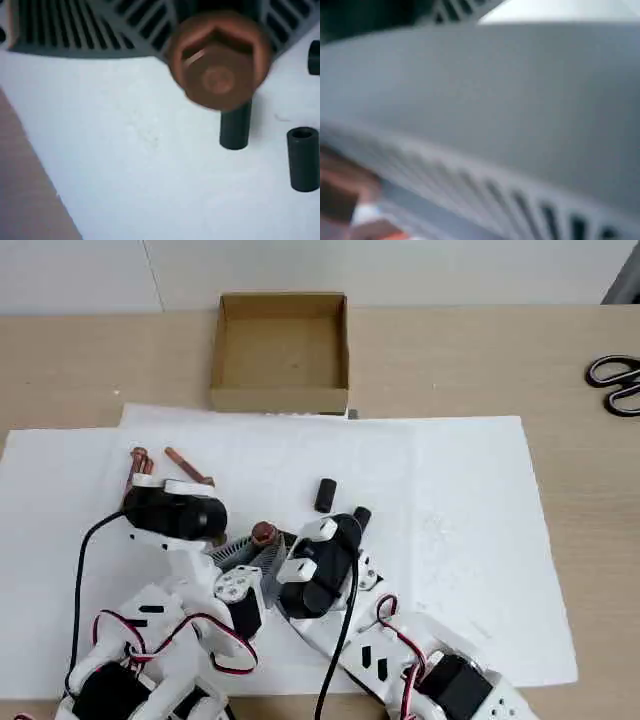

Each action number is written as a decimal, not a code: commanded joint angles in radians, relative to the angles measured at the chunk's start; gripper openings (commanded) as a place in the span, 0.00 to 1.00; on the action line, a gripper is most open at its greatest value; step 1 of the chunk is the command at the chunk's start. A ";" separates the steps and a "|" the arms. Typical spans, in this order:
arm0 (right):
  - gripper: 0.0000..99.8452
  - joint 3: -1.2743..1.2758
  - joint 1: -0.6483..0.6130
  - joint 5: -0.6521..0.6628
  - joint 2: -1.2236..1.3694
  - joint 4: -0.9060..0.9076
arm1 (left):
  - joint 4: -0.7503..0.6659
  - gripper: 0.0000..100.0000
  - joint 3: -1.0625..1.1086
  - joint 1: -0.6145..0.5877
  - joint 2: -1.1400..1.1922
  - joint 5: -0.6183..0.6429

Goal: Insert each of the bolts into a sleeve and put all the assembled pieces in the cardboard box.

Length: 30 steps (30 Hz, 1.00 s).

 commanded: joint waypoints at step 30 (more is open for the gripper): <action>0.00 -0.061 -0.004 0.015 -0.012 -0.030 | 0.018 0.24 -0.084 -0.143 0.009 -0.110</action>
